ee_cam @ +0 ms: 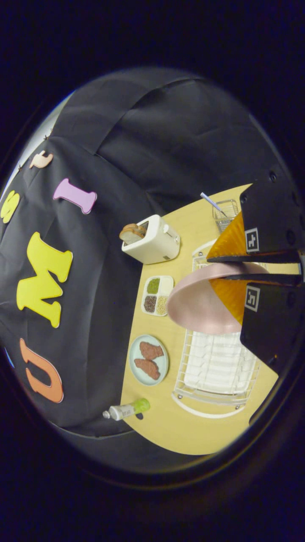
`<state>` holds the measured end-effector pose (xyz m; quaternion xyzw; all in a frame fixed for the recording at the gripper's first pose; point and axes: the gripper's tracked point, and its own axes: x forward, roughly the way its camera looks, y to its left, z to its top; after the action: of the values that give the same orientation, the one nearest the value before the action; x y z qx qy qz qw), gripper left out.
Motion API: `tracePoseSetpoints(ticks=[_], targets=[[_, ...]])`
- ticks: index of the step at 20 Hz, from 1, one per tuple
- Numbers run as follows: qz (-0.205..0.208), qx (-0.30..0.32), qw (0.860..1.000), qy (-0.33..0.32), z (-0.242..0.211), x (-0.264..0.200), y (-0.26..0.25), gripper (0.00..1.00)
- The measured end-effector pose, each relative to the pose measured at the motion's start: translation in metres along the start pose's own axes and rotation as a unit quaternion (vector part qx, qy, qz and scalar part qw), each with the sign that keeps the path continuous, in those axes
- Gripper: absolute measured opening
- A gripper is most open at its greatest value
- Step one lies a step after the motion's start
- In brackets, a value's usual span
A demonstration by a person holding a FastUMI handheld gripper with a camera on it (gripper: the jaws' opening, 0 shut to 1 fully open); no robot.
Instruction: Take the plate from the dish rack, then take the spoon from the basket and place it into the plate.
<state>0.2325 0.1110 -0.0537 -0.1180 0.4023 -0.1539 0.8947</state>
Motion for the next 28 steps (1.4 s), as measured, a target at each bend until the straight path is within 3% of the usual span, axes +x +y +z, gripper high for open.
tracePoseSetpoints(ticks=[8,16,25,28], targets=[[0.082,0.046,0.996,0.001,-0.081,-0.017,-0.01,0.15],[0.178,0.103,0.979,-0.004,-0.193,-0.036,-0.038,0.15],[0.131,0.159,0.979,-0.007,-0.276,0.01,-0.07,0.15],[0.146,0.166,0.975,-0.019,-0.279,0.013,-0.064,0.15]])
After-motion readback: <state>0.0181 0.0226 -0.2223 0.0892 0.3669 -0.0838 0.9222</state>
